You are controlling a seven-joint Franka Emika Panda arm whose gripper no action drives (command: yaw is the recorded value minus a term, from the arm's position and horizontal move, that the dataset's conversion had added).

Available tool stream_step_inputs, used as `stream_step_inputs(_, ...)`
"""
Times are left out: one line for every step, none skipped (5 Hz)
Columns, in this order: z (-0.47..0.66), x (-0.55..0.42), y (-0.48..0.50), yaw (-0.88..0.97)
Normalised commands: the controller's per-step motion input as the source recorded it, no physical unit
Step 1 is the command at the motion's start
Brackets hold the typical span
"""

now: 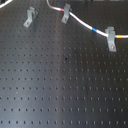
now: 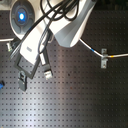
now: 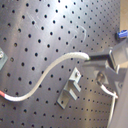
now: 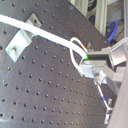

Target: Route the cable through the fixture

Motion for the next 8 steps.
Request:
stream_step_inputs(0.52,-0.275,0.018,0.03)
stream_step_inputs(0.41,-0.302,0.129,0.00)
stream_step_inputs(0.39,-0.212,0.206,0.08)
stream_step_inputs(0.38,-0.114,0.333,0.25)
stream_step_inputs(0.37,-0.092,0.342,0.35)
stream_step_inputs(0.31,-0.132,0.294,0.42)
stream_step_inputs(0.24,-0.271,0.270,0.47)
stream_step_inputs(0.26,-0.309,0.346,0.26)
